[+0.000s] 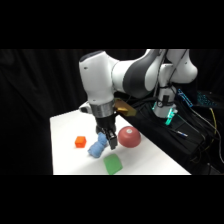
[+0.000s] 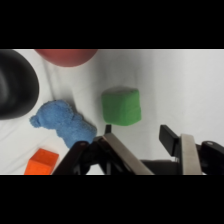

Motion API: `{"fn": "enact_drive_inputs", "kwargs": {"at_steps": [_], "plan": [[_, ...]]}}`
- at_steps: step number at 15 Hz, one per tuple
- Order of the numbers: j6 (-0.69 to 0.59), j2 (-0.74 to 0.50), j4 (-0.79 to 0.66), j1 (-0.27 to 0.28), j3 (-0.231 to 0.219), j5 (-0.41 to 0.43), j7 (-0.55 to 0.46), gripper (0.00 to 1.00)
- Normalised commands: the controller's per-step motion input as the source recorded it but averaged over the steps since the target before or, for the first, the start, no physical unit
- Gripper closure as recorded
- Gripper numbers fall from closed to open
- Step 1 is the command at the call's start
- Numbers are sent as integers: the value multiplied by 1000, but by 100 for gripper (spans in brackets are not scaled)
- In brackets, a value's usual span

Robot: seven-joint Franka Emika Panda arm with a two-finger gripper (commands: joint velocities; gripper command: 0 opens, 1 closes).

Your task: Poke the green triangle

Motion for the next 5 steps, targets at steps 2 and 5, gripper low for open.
{"fn": "enact_drive_inputs", "kwargs": {"at_steps": [2, 5], "plan": [[-162, -400, -128, 8, -8, -34, 78, 0], [-123, -336, -115, -4, 12, -23, 61, 0]]}}
